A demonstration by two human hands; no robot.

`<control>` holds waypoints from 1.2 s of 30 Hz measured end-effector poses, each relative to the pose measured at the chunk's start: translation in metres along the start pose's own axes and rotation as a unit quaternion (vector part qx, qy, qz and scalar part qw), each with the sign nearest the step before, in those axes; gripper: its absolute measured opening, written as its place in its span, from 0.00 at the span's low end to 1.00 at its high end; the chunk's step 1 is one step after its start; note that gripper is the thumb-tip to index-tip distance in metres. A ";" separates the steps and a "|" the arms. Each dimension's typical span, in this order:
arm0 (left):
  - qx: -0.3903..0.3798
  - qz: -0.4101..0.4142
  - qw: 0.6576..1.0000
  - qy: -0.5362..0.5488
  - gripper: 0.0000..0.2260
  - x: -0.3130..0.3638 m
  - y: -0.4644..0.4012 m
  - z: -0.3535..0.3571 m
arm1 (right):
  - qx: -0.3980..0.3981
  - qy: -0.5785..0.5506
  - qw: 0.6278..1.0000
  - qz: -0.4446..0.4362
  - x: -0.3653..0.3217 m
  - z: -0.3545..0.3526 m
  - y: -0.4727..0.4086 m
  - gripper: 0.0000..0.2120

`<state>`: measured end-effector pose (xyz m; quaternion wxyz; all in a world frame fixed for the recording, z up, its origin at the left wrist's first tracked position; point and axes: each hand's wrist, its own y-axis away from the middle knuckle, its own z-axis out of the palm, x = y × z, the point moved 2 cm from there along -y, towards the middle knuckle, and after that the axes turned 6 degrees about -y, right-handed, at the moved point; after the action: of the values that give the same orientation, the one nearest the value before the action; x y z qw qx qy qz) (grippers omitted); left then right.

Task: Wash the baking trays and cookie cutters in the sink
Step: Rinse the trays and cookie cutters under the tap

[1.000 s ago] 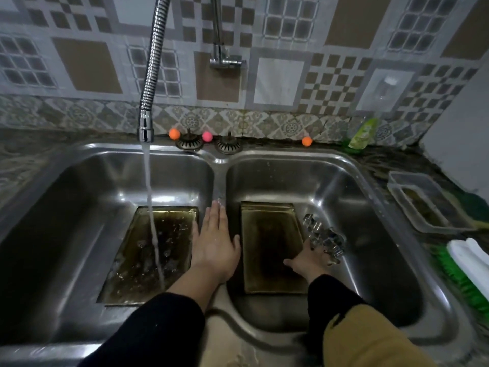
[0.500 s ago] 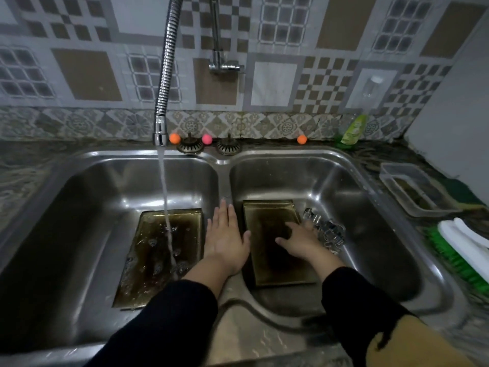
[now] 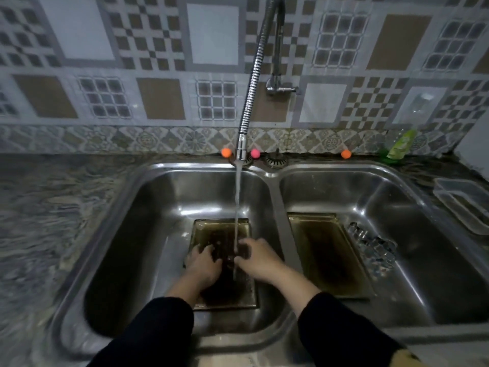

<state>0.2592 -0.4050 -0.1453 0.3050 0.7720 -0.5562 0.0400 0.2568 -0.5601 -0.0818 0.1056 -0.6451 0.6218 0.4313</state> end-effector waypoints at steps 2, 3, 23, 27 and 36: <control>-0.006 -0.028 0.999 0.025 0.23 -0.018 -0.003 0.000 | -0.031 -0.034 0.994 0.099 0.007 0.024 -0.015 0.33; -0.007 -0.022 0.999 0.045 0.23 -0.023 -0.005 0.000 | -0.044 -0.031 0.988 0.143 0.010 0.032 -0.020 0.37; -0.121 -0.045 0.991 0.028 0.41 -0.029 -0.010 0.012 | 0.051 -0.118 0.955 0.267 0.032 0.050 -0.051 0.21; -0.112 -0.049 0.992 0.021 0.38 -0.033 -0.012 0.009 | 0.077 -0.120 0.955 0.260 0.026 0.049 -0.049 0.37; -0.146 -0.034 0.985 -0.088 0.32 -0.027 -0.008 0.018 | 0.095 -0.246 0.959 0.102 0.008 0.051 -0.039 0.31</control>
<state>0.2508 -0.3902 -0.1742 0.3650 0.7382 -0.5544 -0.1201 0.2684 -0.5242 -0.1337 0.2719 -0.4393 0.6769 0.5243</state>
